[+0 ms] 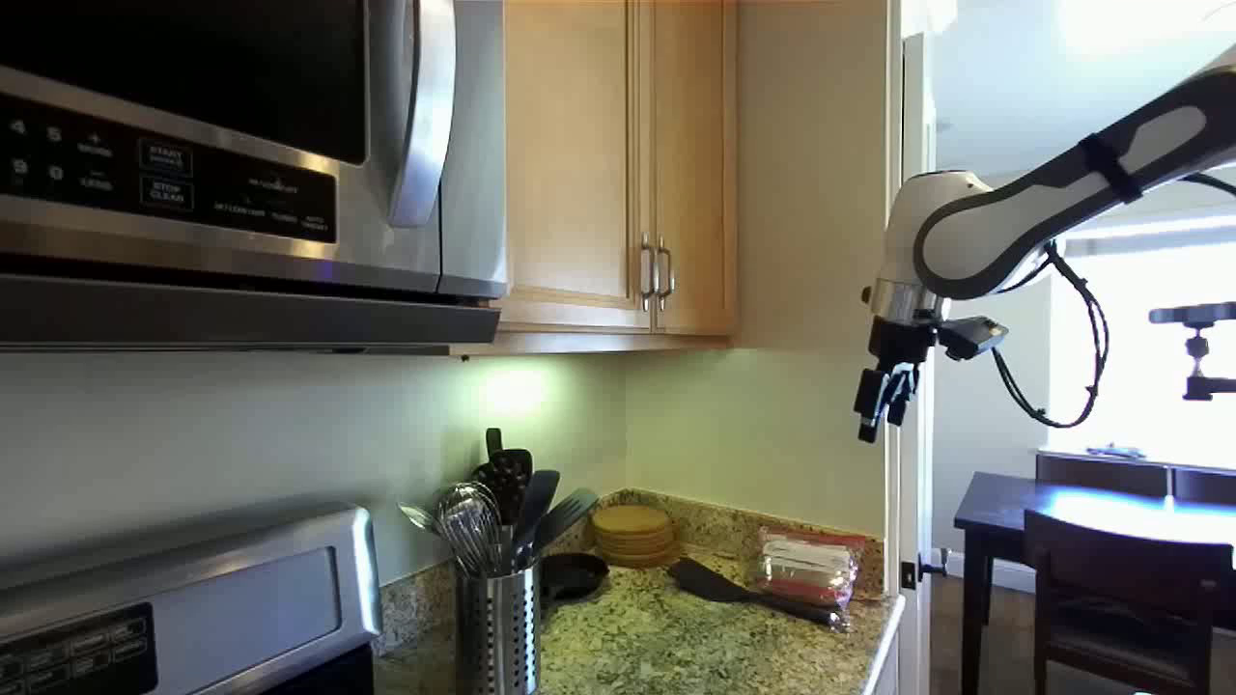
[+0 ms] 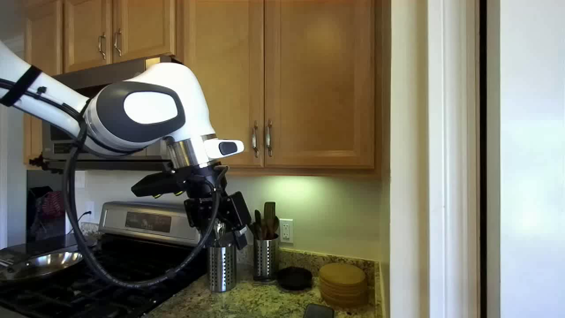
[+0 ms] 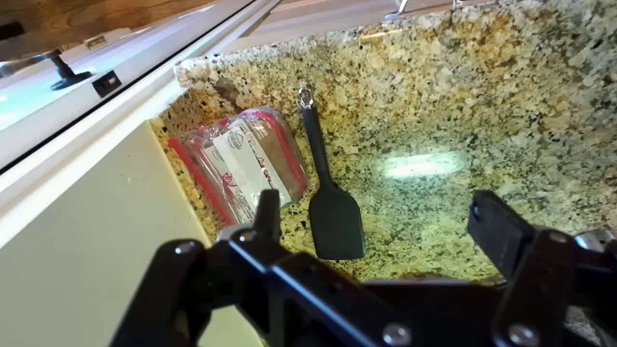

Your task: Open the top right cupboard door fully

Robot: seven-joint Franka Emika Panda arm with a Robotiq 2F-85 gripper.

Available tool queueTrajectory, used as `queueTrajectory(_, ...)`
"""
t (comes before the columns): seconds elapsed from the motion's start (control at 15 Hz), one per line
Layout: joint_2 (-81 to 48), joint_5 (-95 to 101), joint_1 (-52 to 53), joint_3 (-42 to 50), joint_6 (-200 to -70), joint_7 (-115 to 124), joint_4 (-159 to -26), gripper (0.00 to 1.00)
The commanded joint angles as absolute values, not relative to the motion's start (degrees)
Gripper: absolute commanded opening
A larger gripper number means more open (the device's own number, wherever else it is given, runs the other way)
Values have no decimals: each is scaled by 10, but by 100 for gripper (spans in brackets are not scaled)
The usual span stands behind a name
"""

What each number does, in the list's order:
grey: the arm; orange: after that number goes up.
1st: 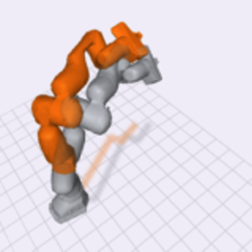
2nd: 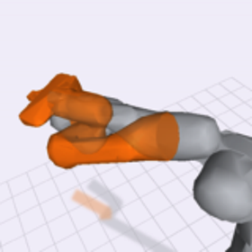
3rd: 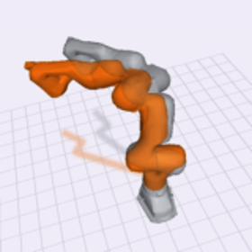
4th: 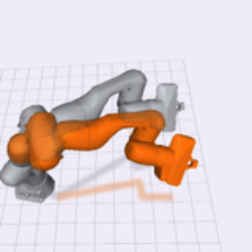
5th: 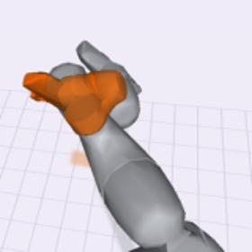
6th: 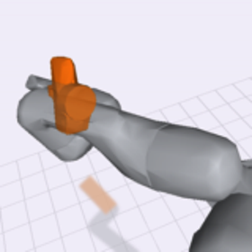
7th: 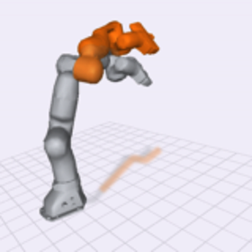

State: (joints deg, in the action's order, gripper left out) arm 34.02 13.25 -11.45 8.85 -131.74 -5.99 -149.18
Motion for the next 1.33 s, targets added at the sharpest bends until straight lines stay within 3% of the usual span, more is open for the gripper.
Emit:
queueTrajectory(0.0,340,131,-115,88,-1316,-61,-1491,100)
queueTrajectory(0.73,321,110,-90,80,-1329,-64,-1470,100)
queueTrajectory(1.27,265,84,-51,70,-1420,-68,-1377,100)
